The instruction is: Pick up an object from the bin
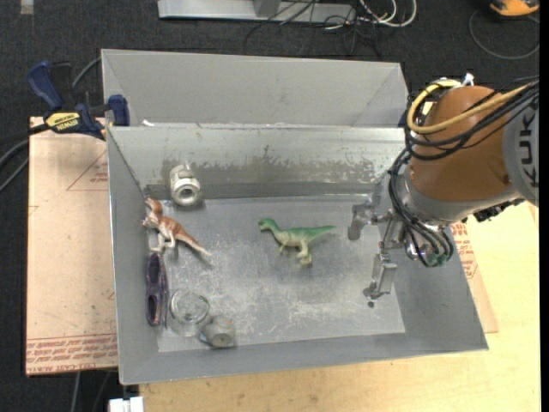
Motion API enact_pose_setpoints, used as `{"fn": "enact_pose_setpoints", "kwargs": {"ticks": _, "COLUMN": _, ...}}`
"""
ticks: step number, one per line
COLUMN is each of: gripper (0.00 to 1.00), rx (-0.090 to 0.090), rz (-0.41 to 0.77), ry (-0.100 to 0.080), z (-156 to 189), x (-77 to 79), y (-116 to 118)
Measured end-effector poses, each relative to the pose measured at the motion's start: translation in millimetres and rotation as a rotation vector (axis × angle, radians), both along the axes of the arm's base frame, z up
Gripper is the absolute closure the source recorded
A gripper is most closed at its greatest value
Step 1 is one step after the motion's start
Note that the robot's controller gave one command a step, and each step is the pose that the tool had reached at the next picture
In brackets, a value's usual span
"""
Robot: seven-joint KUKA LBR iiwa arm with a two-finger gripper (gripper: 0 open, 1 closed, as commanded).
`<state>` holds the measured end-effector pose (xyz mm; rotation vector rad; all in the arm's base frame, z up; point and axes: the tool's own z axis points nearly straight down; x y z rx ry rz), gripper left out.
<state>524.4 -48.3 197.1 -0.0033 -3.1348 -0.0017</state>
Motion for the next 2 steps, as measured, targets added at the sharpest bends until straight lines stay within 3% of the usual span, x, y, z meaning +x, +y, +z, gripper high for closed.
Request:
{"fn": "enact_pose_setpoints", "kwargs": {"ticks": 1, "gripper": 0.0, "rx": -0.001, "rz": 0.002, "ry": -0.008, "z": 4.5, "x": 1.6, "y": 0.3}}
{"fn": "enact_pose_setpoints", "kwargs": {"ticks": 2, "gripper": 0.0, "rx": 0.004, "rz": 0.027, "ry": 0.006, "z": -78.6, "x": 4.2, "y": 56.1}}
